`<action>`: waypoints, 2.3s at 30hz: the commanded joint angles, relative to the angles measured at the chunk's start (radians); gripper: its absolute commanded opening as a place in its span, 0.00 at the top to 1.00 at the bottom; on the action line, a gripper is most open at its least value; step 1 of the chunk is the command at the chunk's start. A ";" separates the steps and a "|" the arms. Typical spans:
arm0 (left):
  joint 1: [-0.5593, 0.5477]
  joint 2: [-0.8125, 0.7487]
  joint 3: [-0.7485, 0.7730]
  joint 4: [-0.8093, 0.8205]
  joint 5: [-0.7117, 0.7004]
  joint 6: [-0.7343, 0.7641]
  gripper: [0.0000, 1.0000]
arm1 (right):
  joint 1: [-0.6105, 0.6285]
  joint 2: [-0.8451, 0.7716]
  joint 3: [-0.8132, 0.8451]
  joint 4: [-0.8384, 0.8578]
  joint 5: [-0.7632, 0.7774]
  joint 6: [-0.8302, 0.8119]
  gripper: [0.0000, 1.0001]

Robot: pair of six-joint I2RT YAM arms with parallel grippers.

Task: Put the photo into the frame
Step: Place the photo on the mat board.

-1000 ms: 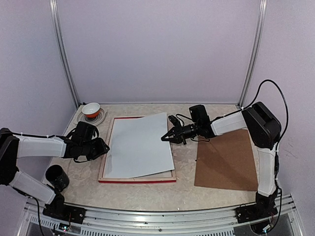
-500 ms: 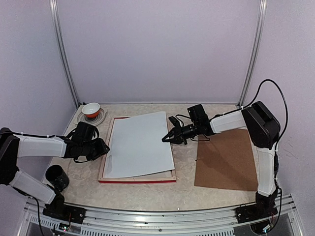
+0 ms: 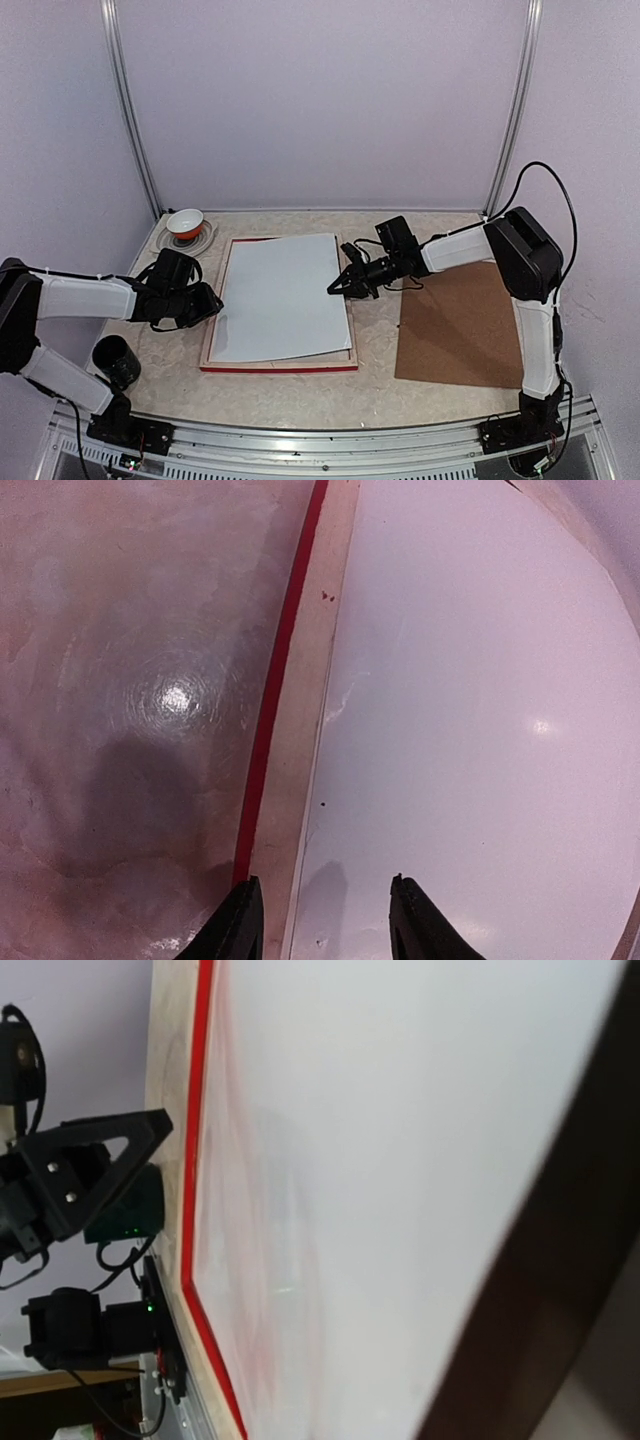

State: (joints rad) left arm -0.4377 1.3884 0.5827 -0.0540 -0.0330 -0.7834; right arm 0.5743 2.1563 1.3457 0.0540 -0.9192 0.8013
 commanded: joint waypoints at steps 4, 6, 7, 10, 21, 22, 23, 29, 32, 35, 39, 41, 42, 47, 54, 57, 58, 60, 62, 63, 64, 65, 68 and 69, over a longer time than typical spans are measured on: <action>0.007 0.008 -0.004 0.003 0.008 -0.005 0.57 | 0.010 0.025 0.039 -0.007 0.023 0.003 0.92; 0.007 0.009 -0.006 0.007 0.007 -0.005 0.57 | 0.012 0.025 0.038 -0.010 0.029 0.003 0.92; 0.007 0.009 -0.006 0.008 0.007 -0.006 0.57 | 0.012 0.026 0.035 -0.010 0.032 0.004 0.92; 0.007 0.014 -0.009 0.012 0.011 -0.008 0.57 | 0.011 0.024 0.024 -0.002 0.046 0.010 0.92; 0.006 0.010 -0.016 0.018 0.012 -0.010 0.57 | 0.011 0.017 -0.010 0.078 0.073 0.084 0.98; 0.007 0.008 -0.017 0.017 0.012 -0.010 0.57 | 0.012 0.019 -0.011 0.080 0.078 0.088 0.98; 0.007 0.007 -0.019 0.020 0.012 -0.010 0.57 | 0.012 0.020 -0.011 0.081 0.083 0.091 0.99; 0.007 0.004 -0.025 0.022 0.014 -0.013 0.57 | 0.029 0.036 0.005 0.079 0.074 0.098 0.98; 0.007 0.004 -0.026 0.023 0.015 -0.013 0.57 | 0.030 0.037 0.007 0.086 0.063 0.108 0.97; 0.007 0.003 -0.026 0.026 0.017 -0.013 0.57 | 0.032 0.029 0.009 0.074 0.069 0.104 0.92; 0.007 0.002 -0.023 0.024 0.016 -0.013 0.57 | 0.034 0.029 0.029 0.027 0.087 0.075 0.87; 0.007 0.004 -0.021 0.023 0.016 -0.013 0.57 | 0.034 0.029 0.031 0.012 0.090 0.064 0.84; 0.007 0.004 -0.020 0.023 0.016 -0.013 0.57 | 0.035 0.031 0.033 0.003 0.093 0.058 0.82; 0.007 0.004 -0.017 0.022 0.016 -0.011 0.57 | 0.036 0.033 0.052 -0.047 0.123 0.015 0.73; 0.007 0.013 -0.010 0.022 0.021 -0.011 0.57 | 0.044 0.029 0.097 -0.157 0.175 -0.047 0.68; 0.007 0.015 -0.008 0.022 0.022 -0.011 0.57 | 0.047 0.033 0.109 -0.164 0.169 -0.049 0.69; 0.007 0.015 -0.006 0.022 0.022 -0.011 0.57 | 0.048 0.034 0.110 -0.162 0.165 -0.047 0.70; 0.007 0.014 -0.006 0.022 0.023 -0.013 0.57 | 0.049 0.036 0.106 -0.147 0.152 -0.036 0.70; 0.007 0.014 -0.005 0.023 0.025 -0.013 0.57 | 0.051 0.037 0.105 -0.138 0.146 -0.028 0.70; 0.007 0.014 -0.004 0.022 0.025 -0.013 0.57 | 0.052 0.039 0.107 -0.139 0.146 -0.029 0.72; 0.007 0.014 -0.004 0.023 0.025 -0.013 0.57 | 0.053 0.039 0.108 -0.139 0.147 -0.029 0.73; 0.007 0.014 -0.004 0.021 0.025 -0.013 0.57 | 0.053 0.040 0.109 -0.139 0.148 -0.029 0.75; 0.007 0.014 -0.003 0.022 0.025 -0.013 0.57 | 0.053 0.041 0.106 -0.136 0.151 -0.025 0.80; 0.007 0.014 -0.003 0.022 0.025 -0.013 0.57 | 0.054 0.041 0.103 -0.132 0.152 -0.023 0.81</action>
State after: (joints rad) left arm -0.4377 1.3964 0.5713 -0.0437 -0.0193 -0.7891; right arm 0.6136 2.1777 1.4349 -0.0784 -0.7658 0.7769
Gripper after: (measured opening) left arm 0.435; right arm 0.208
